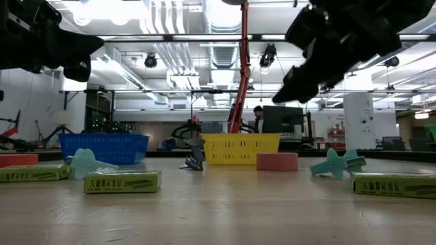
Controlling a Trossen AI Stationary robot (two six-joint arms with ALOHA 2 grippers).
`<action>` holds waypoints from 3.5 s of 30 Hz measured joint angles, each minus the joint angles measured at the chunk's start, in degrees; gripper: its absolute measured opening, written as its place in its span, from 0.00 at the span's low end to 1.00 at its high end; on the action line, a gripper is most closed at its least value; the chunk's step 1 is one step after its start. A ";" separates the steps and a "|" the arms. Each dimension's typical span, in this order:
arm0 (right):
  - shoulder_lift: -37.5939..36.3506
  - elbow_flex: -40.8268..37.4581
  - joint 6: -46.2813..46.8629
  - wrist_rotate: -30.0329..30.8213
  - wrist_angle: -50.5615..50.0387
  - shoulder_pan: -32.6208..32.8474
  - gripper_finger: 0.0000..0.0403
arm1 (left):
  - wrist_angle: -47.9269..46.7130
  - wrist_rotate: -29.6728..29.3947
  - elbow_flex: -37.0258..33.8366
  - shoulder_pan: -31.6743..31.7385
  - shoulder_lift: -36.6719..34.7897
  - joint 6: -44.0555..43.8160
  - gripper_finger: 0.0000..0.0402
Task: Pick and place Stapler, Stapler remover, tape
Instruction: Put the pink tape into the green bin
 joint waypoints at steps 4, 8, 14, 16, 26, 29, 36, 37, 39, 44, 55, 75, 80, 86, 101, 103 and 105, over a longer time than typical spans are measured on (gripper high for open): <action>5.17 1.46 -2.03 0.33 0.00 1.43 0.45 | 0.02 -0.01 -0.02 0.00 0.10 0.00 0.05; 9.25 3.11 -2.28 3.51 -1.53 2.36 0.44 | -0.01 0.00 -0.02 0.00 0.27 -0.02 0.05; 14.29 6.03 -2.83 7.94 -6.53 2.57 0.42 | -0.58 -0.02 -0.02 0.00 0.57 -0.02 0.05; 15.29 6.90 -3.20 9.27 -6.73 2.81 0.42 | -1.02 -0.02 -0.02 0.00 0.63 -0.02 0.05; 17.27 8.26 -2.90 10.66 -10.00 2.79 0.36 | -1.03 -0.02 -0.02 0.00 0.90 -0.01 0.05; 17.39 8.26 -2.86 10.82 -10.09 2.77 0.31 | -1.03 -0.02 -0.02 0.00 0.92 -0.02 0.05; 15.81 8.16 -2.90 10.37 -12.05 2.80 0.13 | -1.10 -0.02 -0.02 0.00 0.92 -0.02 0.05; 15.57 8.15 -2.89 10.36 -12.61 2.80 0.12 | -1.08 -0.01 -0.02 0.00 0.92 0.00 0.05; 15.04 8.19 -2.38 10.35 -14.07 2.80 0.09 | -1.10 -0.02 -0.02 0.00 0.94 -0.02 0.05; 12.79 9.23 -0.48 9.60 -19.85 3.59 0.10 | -1.12 -0.02 -0.02 0.00 0.94 0.00 0.05; -1.84 9.88 6.30 2.89 -29.40 9.15 0.11 | -1.67 0.00 -0.02 0.00 1.01 0.00 0.05; -19.24 9.88 39.38 7.18 -44.82 37.92 0.11 | -2.37 -0.02 -0.02 0.00 1.01 -0.02 0.05; -18.86 9.88 46.12 7.91 -45.32 42.10 0.11 | -2.37 -0.02 -0.02 0.00 1.01 -0.01 0.05; -18.28 9.88 52.27 8.07 -47.25 44.87 0.11 | -2.37 -0.02 -0.02 0.00 1.01 0.00 0.05; -18.08 9.88 54.98 10.49 -52.64 45.55 0.12 | -2.52 -0.02 -0.02 0.00 0.98 0.00 0.05; -17.98 9.88 55.08 10.60 -52.59 45.55 0.12 | -2.54 -0.02 -0.02 0.00 1.00 -0.02 0.05; -17.41 9.88 55.17 10.60 -52.64 45.55 0.12 | -2.54 -0.02 -0.02 0.00 1.00 0.00 0.05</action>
